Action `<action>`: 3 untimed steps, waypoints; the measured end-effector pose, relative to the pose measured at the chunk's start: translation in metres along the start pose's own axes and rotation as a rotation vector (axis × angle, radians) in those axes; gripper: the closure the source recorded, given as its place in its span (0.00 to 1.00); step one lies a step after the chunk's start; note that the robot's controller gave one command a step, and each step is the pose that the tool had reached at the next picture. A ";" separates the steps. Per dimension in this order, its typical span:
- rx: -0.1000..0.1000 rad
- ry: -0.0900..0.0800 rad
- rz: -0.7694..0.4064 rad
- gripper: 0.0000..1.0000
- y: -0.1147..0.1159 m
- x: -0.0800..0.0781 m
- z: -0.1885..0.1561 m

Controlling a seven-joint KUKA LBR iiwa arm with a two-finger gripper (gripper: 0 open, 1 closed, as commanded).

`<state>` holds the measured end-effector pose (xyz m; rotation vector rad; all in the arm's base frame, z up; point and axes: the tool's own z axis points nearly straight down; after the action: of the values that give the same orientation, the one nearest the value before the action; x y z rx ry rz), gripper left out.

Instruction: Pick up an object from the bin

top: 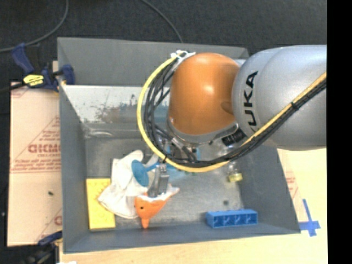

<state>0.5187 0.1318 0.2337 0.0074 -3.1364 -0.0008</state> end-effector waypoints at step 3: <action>-0.005 -0.016 0.140 0.00 0.035 -0.072 0.071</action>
Offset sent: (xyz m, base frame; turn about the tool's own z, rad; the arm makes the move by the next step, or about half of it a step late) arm 0.0088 -0.0082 -0.0887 -0.0193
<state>0.5905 0.1673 0.1620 -0.2124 -3.1452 -0.0075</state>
